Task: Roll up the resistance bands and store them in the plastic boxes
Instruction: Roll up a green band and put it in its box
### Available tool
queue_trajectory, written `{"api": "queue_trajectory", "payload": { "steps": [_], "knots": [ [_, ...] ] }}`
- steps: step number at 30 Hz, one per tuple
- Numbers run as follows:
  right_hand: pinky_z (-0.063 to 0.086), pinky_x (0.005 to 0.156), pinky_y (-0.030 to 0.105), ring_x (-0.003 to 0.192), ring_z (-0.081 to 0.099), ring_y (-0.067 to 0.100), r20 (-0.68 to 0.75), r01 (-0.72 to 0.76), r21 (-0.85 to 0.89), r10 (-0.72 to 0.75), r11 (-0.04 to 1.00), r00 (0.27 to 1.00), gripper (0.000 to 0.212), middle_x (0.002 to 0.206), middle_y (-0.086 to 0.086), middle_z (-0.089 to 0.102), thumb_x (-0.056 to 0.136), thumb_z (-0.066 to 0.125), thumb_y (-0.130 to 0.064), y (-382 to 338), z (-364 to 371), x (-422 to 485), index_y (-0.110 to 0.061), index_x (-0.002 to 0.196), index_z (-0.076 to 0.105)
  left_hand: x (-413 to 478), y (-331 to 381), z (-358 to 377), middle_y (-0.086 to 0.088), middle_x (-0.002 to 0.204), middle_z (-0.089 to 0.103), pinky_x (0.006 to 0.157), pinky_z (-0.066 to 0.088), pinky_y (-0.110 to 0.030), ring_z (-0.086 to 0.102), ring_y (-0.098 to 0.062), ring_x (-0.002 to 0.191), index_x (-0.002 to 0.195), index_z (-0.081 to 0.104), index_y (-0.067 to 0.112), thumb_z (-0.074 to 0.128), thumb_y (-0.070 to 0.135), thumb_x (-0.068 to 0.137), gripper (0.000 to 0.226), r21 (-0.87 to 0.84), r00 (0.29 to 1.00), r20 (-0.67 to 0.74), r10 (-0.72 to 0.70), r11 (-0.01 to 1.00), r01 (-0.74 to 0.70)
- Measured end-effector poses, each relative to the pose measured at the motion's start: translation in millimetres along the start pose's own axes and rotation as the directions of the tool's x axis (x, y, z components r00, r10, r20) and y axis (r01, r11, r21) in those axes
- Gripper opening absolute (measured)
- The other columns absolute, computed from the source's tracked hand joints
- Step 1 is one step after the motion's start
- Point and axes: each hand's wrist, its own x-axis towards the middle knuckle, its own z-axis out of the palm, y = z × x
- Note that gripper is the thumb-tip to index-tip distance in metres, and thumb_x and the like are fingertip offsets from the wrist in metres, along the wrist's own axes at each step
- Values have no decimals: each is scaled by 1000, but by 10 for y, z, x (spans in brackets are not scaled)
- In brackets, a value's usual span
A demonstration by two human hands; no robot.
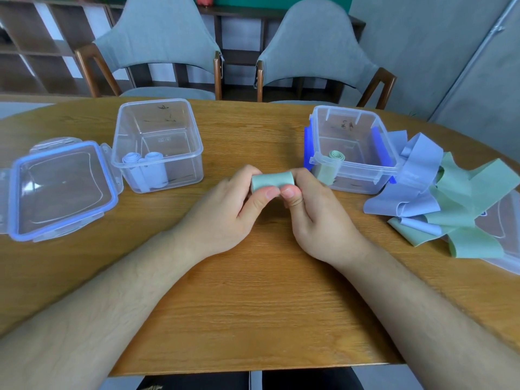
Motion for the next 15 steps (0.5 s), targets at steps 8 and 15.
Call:
{"api": "queue_trajectory", "payload": {
  "steps": [8,15],
  "knots": [
    [41,61,26,66,51,9,-21,-26,43,27,999,999,20,74,-11,51,105,37,-26,-39,26,-21,-14,94,50,-21,42,22,3,61,51,51,38,-33,53,-17,57,95,50,20,37,56,98,39,27,998,-52,26,999,-24],
    [40,66,18,73,52,7,-40,-10,33,11,999,999,24,83,-3,55,103,40,-20,-27,19,-13,0,107,54,-4,22,31,5,68,53,53,38,-28,53,-15,62,102,51,19,43,51,98,33,-6,995,-81,54,998,-55]
  ]
}}
